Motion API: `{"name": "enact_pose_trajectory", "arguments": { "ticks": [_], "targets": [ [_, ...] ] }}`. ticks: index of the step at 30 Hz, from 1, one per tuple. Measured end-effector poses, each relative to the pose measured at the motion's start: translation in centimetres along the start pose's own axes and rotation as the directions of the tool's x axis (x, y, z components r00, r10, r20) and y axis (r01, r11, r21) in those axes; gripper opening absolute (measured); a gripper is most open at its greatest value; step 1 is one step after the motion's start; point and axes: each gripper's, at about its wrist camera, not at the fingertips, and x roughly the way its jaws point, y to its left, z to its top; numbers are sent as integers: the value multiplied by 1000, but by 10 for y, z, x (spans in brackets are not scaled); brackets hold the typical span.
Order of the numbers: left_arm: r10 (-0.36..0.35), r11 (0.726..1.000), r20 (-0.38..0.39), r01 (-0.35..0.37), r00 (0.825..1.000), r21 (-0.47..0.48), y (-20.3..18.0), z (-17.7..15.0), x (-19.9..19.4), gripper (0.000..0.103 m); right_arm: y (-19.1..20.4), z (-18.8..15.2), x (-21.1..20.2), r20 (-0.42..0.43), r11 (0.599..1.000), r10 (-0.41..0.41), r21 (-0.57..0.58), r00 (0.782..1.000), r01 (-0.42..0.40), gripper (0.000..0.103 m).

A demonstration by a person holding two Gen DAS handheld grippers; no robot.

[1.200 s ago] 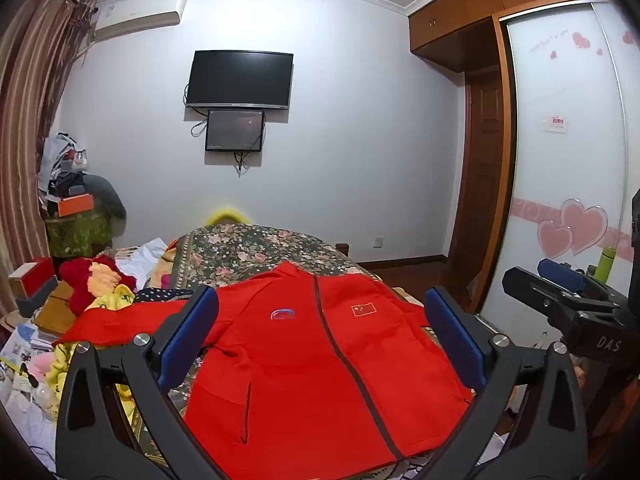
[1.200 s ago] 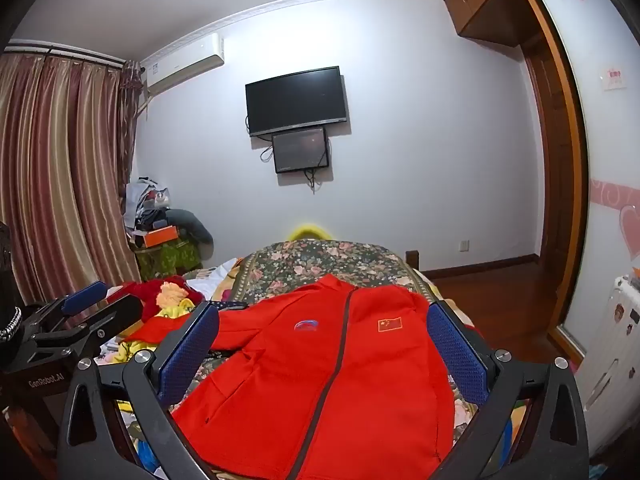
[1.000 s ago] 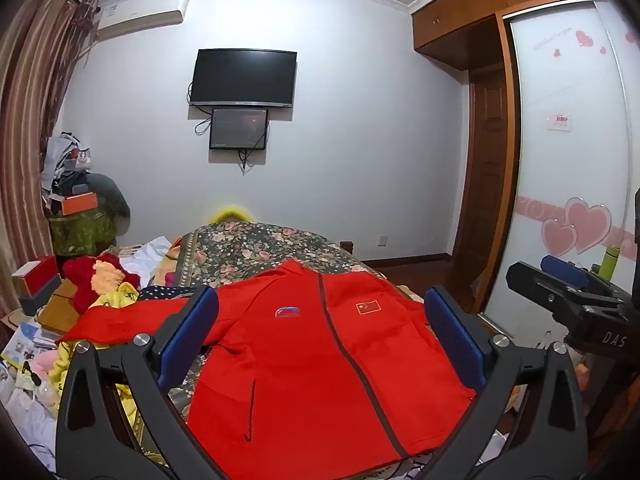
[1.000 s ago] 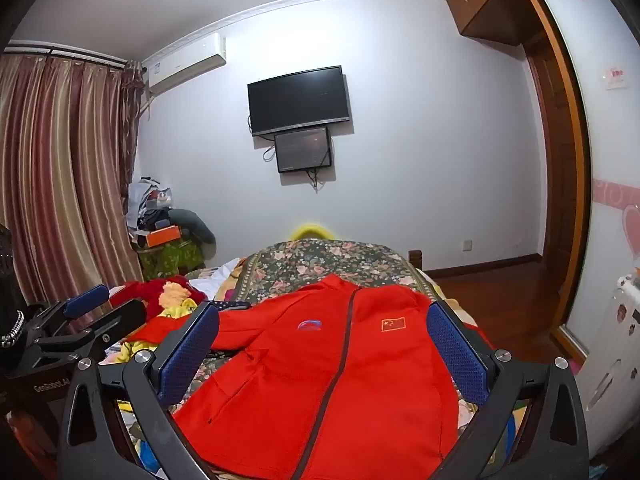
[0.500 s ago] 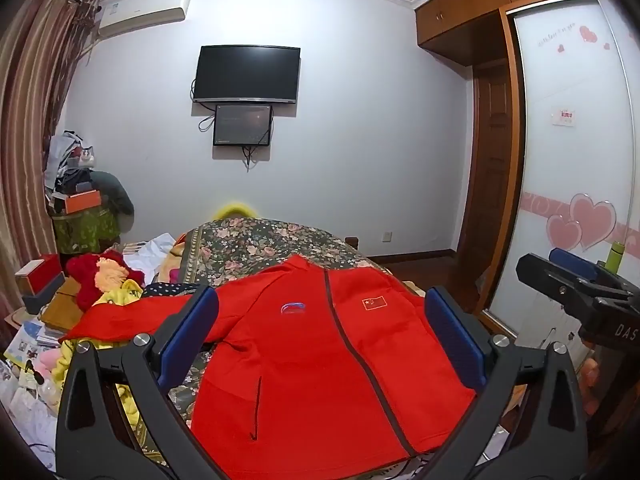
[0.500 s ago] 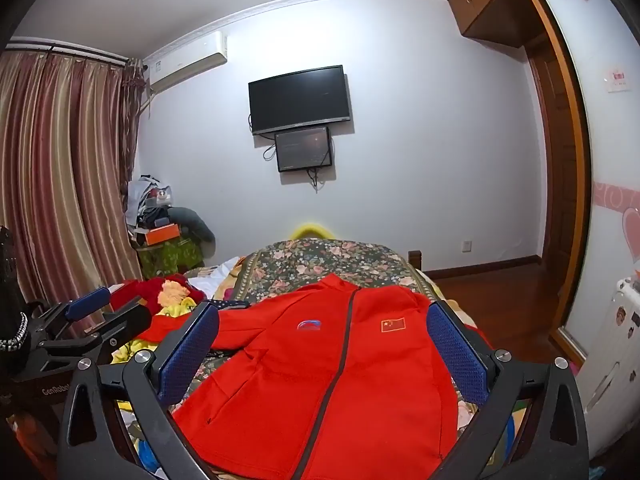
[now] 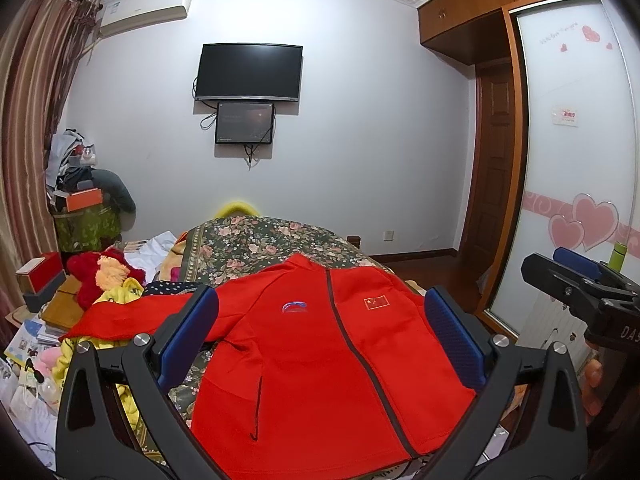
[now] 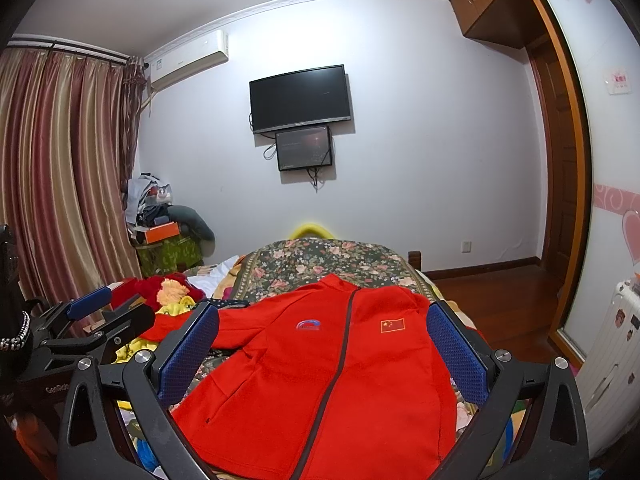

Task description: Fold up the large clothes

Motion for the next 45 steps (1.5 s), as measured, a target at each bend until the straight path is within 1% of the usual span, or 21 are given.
{"name": "enact_pose_trajectory", "arguments": {
  "ticks": [45],
  "targets": [
    [-14,1000,-19,14,1000,-17,1,-4,6,103,-6,1,3,-14,1000,-12,-2,1000,12,103]
  ]
}}
